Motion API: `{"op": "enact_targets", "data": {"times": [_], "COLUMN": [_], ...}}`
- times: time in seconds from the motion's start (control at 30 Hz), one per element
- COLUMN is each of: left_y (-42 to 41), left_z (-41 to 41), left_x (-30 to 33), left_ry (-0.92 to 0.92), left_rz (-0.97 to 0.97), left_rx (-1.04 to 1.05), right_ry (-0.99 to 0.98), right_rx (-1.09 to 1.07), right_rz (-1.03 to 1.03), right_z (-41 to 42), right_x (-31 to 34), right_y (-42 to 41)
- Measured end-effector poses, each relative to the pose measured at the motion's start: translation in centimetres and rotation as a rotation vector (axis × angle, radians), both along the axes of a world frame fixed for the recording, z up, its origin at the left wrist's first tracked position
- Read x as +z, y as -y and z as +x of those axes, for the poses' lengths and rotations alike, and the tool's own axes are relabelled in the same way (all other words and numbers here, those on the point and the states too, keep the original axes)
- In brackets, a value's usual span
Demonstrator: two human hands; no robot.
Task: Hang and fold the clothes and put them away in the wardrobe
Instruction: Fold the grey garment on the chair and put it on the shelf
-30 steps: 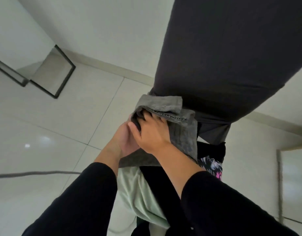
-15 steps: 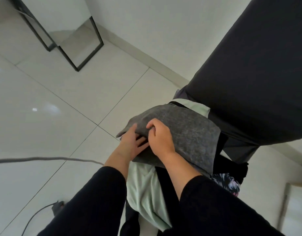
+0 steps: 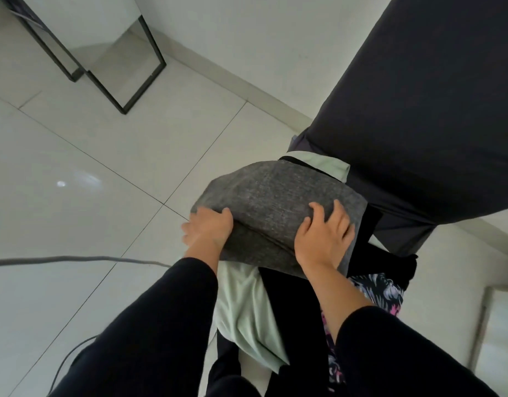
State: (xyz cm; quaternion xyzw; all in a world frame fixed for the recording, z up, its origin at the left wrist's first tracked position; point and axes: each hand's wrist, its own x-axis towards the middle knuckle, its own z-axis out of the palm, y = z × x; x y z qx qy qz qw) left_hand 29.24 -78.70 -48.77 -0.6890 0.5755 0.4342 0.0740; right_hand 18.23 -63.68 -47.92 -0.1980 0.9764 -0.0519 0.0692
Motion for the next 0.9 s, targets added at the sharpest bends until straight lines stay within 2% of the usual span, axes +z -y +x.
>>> {"op": "enact_targets", "data": {"times": [0.07,0.1,0.17,0.2,0.27,0.37,0.43,0.57,0.77,0.9], "left_y": [1.0,2.0,2.8,2.7,1.7,2.1,2.7,3.6,4.5,2.3], "left_z": [0.8,1.3,1.7,1.7,0.6,0.1,0.0,-0.2,0.4,0.0], "left_x": [-2.9,-7.3,-10.6,-9.6,-3.3,-3.5,-3.7,-3.7,-0.3,3.4], "left_ry": [-0.016,-0.084,-0.21,-0.238,-0.289,-0.368,-0.397,-0.426,-0.652,-0.708], "left_rz": [0.183,0.257,0.357,0.409,0.474,0.495,0.511,0.486,0.388,0.113], "left_rx": [0.131,0.185,0.269,0.313,0.317,0.404,0.499,0.693,0.867,0.94], "right_ry": [-0.003,0.009,0.066,0.106,0.202,0.364,0.421,0.389,0.263,0.135], "right_rx": [-0.176,-0.27,-0.483,-0.6,-0.793,-0.931,-0.963,-0.961,-0.869,-0.735], "right_rz": [-0.018,-0.039,-0.09,-0.117,-0.162,-0.183,-0.18,-0.289,-0.571,-0.702], "right_z": [-0.2,-0.4,-1.1,-1.6,-2.7,-4.0,-4.3,-4.6,-4.8,-5.0], "right_x": [0.0,0.1,0.2,0.1,-0.1,-1.0,-1.2,-0.5,2.2,5.7], "right_y": [-0.4,-0.5,-0.5,-0.5,-0.9,-2.0,-2.4,-2.4,-2.5,-3.0]}}
